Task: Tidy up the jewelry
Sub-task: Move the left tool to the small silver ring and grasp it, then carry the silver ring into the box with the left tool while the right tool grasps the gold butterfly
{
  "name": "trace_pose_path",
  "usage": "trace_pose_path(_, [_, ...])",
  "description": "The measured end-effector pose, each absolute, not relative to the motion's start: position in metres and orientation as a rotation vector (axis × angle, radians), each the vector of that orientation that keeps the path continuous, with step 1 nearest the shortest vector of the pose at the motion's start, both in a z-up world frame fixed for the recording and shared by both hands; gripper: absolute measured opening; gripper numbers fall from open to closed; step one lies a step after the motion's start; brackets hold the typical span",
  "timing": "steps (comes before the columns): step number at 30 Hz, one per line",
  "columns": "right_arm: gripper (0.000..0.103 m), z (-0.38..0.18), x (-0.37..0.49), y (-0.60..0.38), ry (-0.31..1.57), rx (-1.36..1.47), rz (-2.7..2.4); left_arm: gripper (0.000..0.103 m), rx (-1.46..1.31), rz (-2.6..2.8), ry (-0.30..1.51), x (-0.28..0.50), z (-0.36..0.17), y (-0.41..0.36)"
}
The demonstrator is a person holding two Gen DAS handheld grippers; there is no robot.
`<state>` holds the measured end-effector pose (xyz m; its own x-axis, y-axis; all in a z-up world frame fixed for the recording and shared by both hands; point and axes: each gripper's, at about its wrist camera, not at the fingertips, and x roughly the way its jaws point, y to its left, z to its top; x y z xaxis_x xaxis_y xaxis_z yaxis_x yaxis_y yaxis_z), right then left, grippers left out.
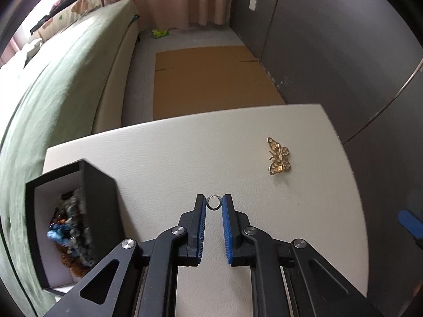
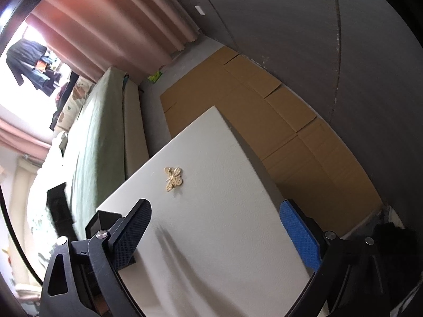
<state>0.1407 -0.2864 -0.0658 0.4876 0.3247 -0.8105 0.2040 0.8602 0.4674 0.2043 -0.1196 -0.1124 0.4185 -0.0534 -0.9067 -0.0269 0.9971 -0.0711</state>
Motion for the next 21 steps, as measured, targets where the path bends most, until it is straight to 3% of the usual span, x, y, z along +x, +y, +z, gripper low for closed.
trace_pose_path(3, [0.099, -0.068, 0.142, -0.277, 1.078, 0.554, 0.093, 0.013, -0.107, -0.024, 1.109, 0.192, -0.099, -0.107])
trace_pose_path(13, [0.073, -0.073, 0.158, -0.240, 1.065, 0.479, 0.151, 0.013, -0.268, -0.026, 0.971, 0.153, -0.065, -0.040])
trace_pose_path(21, [0.061, -0.079, 0.172, -0.215, 1.007, 0.407, 0.173, 0.013, -0.368, -0.011, 0.951, 0.150, -0.058, 0.009])
